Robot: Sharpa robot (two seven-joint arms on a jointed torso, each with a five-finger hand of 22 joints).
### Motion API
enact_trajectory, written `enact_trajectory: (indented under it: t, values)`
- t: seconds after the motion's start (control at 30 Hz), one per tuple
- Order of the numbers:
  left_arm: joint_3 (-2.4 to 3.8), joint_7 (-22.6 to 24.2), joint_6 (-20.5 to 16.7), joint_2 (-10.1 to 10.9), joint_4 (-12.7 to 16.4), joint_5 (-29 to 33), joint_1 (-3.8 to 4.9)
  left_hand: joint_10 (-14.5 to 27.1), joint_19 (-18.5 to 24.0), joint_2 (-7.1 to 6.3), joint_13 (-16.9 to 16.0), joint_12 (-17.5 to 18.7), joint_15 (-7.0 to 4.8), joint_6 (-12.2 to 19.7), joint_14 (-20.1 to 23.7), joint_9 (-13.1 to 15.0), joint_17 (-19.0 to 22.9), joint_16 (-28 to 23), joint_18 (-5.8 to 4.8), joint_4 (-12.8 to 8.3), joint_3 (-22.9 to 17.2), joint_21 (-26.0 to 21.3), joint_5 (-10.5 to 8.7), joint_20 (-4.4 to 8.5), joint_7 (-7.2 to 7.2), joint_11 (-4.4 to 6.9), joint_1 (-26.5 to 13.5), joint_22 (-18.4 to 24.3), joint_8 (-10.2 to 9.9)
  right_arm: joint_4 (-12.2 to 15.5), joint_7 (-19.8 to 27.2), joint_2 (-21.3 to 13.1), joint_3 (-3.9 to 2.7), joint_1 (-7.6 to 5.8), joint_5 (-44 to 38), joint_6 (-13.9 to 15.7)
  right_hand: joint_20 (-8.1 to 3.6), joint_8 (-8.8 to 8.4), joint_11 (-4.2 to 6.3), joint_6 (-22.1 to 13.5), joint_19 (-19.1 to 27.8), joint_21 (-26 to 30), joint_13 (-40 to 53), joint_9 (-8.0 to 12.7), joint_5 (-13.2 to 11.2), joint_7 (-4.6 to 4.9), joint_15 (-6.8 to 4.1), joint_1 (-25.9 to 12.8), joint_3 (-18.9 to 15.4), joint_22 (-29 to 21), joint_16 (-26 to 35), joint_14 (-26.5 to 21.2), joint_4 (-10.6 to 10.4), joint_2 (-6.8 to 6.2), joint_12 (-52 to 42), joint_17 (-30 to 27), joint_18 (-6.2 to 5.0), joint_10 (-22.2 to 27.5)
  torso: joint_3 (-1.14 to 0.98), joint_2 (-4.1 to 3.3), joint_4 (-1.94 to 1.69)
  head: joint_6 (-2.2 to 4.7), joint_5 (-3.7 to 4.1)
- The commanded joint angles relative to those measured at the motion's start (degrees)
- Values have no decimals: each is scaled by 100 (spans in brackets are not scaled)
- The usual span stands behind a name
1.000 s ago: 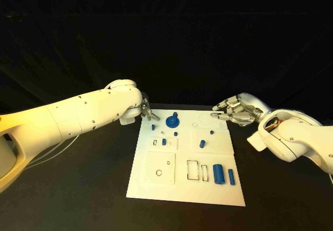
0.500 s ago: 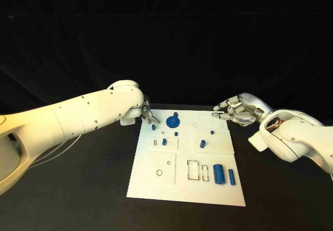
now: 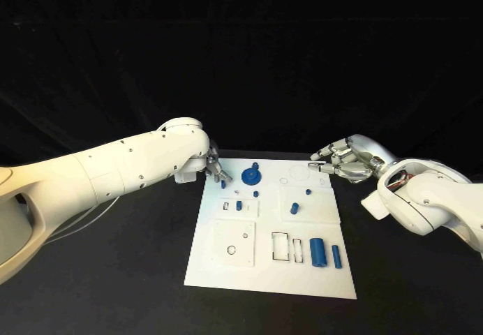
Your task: Assemble the parts on the task board
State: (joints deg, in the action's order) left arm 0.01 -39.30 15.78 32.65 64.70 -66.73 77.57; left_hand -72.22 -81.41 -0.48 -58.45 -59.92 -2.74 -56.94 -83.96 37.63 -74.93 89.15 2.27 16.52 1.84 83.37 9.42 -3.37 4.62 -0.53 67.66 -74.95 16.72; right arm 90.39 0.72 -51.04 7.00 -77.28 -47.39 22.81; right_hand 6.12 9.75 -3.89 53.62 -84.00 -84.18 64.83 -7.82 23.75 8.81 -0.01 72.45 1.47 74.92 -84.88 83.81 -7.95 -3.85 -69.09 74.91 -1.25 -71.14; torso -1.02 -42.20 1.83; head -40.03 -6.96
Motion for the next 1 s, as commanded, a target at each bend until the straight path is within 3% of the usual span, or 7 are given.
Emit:
enact_trajectory:
  t: [0.03, 0.67, 1.0]
  values:
    - [1, 60, 81, -14, 5, 111, -2, -37, -39, 29, 0, -29, 3, -35, -579, -9, -1447, 23, 62, 10, 30, 17, -1, -4, 2, -2, 44, -307, 24, 0, -1, 5, 0, 3, -31, -6, -31, 25, 7, -10, -187, 25, -4, 10, -24, -16, -38, 6, -5, 1104, 22, 412, -22, 53, 32, 654, -43, 47, 0, -4, 2, 3, 7]
    - [-6, 104, 60, -20, 18, 179, -21, -58, -44, 98, 5, -46, -23, -126, -582, -53, -1454, 30, 61, 7, 30, 21, 4, 9, -33, 29, 166, -317, 62, -19, 1, 32, 0, 3, -31, 26, -31, 28, 8, -8, -165, 59, -10, 10, -32, -17, -39, 10, -3, 1082, 39, 406, -25, 68, 37, 628, -52, 52, 0, -1, -1, 15, 0]
    - [-7, 109, 48, -20, 15, 245, -26, -79, -58, 249, 5, -65, -48, -175, -587, -114, -1465, 42, 56, 3, -67, 34, 14, 25, -61, 56, 369, -343, 79, -34, 0, 37, 0, 3, -31, 30, -31, 30, 8, -7, -153, 77, -7, 10, -36, -17, -39, 13, -3, 1070, 49, 402, -27, 77, 34, 613, -57, 50, 0, 0, 0, 0, -7]
